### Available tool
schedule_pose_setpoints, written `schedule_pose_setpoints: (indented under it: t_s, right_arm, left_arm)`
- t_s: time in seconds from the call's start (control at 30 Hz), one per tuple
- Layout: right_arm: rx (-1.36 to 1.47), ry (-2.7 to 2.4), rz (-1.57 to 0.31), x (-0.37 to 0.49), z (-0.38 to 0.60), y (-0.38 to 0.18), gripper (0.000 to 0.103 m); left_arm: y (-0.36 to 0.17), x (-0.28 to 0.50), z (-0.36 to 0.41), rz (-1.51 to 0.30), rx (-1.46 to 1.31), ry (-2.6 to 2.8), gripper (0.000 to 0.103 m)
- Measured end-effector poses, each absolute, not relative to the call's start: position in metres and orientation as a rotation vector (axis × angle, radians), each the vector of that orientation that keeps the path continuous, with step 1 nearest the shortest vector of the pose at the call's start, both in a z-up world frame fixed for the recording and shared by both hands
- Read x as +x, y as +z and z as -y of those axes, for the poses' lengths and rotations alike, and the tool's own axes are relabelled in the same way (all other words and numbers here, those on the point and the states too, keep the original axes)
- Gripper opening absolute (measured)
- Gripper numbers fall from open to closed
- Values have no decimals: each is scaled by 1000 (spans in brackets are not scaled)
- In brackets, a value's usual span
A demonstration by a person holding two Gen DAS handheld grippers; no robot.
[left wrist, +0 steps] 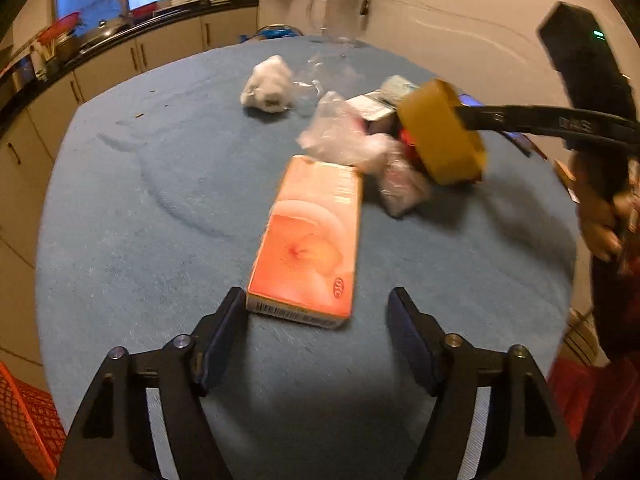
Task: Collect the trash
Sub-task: 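Grasp the tan paper cup with the right tool while the left tool grasps the orange box, then carry the orange box and tan cup over the red basket with both tools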
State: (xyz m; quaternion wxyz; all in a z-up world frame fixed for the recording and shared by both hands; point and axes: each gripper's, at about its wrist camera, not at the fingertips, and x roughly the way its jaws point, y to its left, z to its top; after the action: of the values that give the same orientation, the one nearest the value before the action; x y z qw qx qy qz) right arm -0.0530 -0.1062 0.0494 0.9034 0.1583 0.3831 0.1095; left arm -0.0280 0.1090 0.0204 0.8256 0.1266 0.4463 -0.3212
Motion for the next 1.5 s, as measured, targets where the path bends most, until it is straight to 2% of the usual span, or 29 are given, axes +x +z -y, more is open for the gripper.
schedule_pose_setpoints:
  t_s: [0.1, 0.37, 0.47, 0.6, 1.07, 1.5]
  right_arm:
    - [334, 222, -788, -54, 109, 49, 5]
    - [351, 234, -784, -57, 112, 46, 5]
    - [353, 230, -788, -59, 112, 44, 5]
    - [356, 237, -789, -60, 110, 43, 5]
    - [312, 276, -774, -69, 72, 41, 5]
    - [263, 339, -786, -63, 29, 55, 5]
  left_arm:
    - [27, -25, -109, -923, 282, -614, 81]
    - [26, -6, -94, -950, 240, -576, 80]
    - [20, -3, -87, -982, 255, -535, 53]
    - [20, -9, -88, -973, 241, -491, 51]
    - [42, -77, -123, -775, 137, -293, 50]
    - [55, -96, -170, -723, 92, -187, 51]
